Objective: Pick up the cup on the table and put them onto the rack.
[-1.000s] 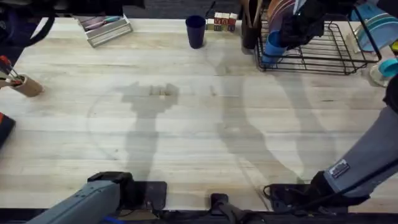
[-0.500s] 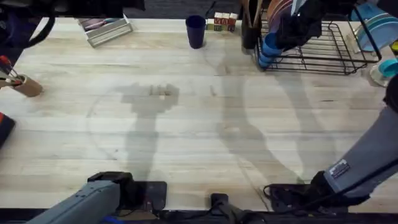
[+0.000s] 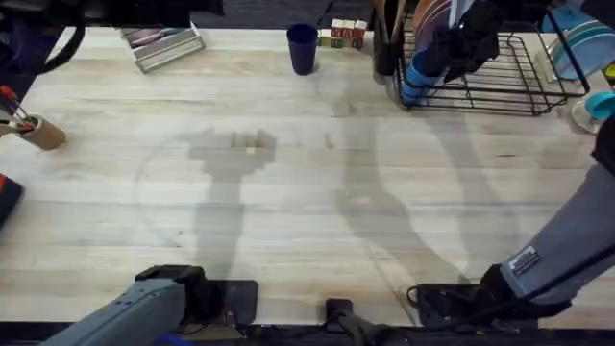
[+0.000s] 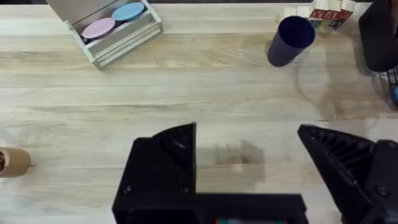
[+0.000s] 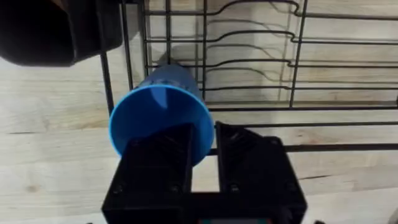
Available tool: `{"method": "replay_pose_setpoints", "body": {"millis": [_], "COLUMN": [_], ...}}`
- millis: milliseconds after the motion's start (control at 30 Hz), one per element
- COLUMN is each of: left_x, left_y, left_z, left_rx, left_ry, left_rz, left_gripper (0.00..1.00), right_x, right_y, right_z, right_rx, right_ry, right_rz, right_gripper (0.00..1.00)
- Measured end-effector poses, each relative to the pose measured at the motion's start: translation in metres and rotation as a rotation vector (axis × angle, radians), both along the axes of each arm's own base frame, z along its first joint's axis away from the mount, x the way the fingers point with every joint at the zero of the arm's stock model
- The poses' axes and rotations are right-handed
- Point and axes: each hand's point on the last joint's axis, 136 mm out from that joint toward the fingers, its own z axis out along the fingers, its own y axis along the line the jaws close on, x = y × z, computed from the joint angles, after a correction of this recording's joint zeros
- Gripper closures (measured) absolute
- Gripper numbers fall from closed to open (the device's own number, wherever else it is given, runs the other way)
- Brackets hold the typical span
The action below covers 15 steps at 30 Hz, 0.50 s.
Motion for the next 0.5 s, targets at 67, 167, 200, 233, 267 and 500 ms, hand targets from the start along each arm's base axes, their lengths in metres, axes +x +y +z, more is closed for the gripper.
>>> {"method": "replay_pose_setpoints", "body": {"millis": [67,167,200,233,267,500], "left_x": [0.000,0.000,0.000,0.000,0.000,0.000], "left_y": [0.000,0.000,0.000,0.000,0.000,0.000], "left_z": [0.000,0.000,0.000,0.000,0.000,0.000], "left_rx": [0.000,0.000,0.000,0.000,0.000,0.000], "left_ry": [0.000,0.000,0.000,0.000,0.000,0.000], "left_rz": [0.000,0.000,0.000,0.000,0.000,0.000], "left_gripper": [0.007,0.007,0.007,0.007,0.007,0.007], "right_x": [0.000,0.000,-0.001,-0.001,-0.001,0.006], "right_y": [0.000,0.000,0.000,0.000,0.000,0.000], "right_z": [0.000,0.000,0.000,0.000,0.000,0.020], "right_rx": [-0.001,-0.001,-0.001,-0.001,-0.001,0.001], "right_ry": [0.001,0.002,0.003,0.004,0.006,-0.030], "right_rz": [0.002,0.002,0.002,0.002,0.002,0.002], "right_gripper": [0.740,0.706,0.706,0.705,0.702,0.687]}}
